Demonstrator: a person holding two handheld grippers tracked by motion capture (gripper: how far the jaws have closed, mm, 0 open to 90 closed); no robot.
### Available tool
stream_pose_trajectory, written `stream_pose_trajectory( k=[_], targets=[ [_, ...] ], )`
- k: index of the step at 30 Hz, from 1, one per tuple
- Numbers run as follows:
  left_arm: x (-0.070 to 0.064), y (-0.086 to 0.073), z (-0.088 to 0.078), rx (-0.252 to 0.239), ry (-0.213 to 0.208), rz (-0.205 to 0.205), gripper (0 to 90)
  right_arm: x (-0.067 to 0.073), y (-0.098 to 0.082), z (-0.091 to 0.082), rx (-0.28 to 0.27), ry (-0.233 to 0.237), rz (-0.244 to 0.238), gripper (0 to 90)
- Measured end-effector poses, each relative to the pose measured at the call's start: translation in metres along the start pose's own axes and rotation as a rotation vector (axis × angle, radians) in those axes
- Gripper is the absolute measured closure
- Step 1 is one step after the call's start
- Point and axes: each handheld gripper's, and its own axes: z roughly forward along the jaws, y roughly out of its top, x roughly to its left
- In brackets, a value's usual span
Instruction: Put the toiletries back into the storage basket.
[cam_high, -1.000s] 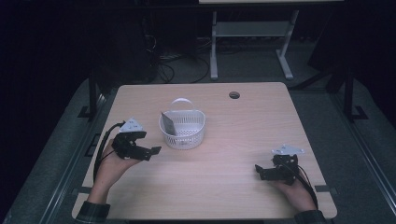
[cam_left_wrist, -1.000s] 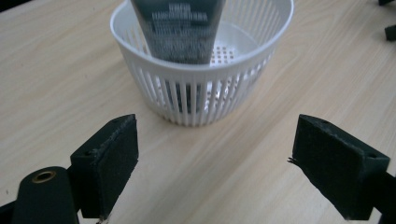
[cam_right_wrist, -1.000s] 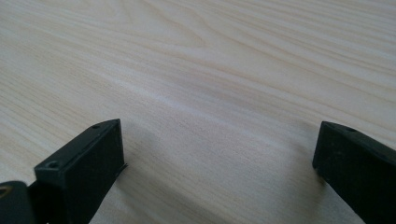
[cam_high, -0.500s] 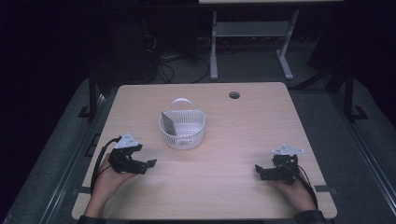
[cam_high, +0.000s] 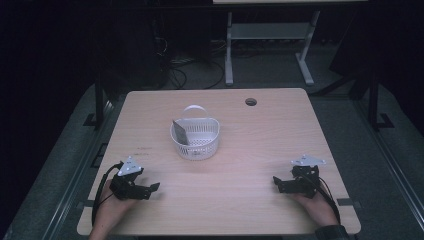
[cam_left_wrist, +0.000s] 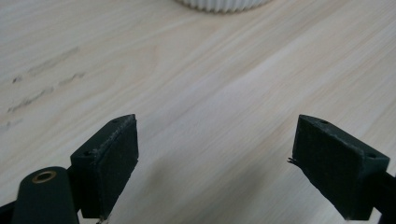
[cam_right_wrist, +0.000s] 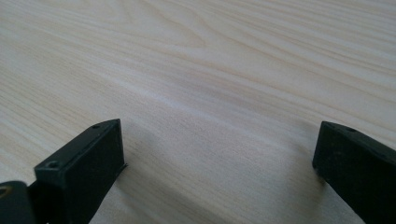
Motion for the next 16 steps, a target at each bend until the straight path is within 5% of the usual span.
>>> stream_pose_trajectory(
  k=[5,10,12,16],
  targets=[
    [-0.001,-0.007,0.004,0.041,0.04,0.02,12.9,0.0,0.0,0.0,0.0,0.0,0.0,1.4],
    [0.002,-0.011,0.005,0.014,0.014,-0.005,12.5,0.0,0.0,0.0,0.0,-0.002,0.001,1.4],
    [0.004,-0.018,0.005,-0.04,0.002,0.004,12.5,0.0,0.0,0.0,0.001,-0.003,0.002,1.4],
    [0.004,-0.018,0.005,-0.042,0.001,0.001,12.6,0.0,0.0,0.0,0.002,-0.009,0.008,1.4]
  ],
)
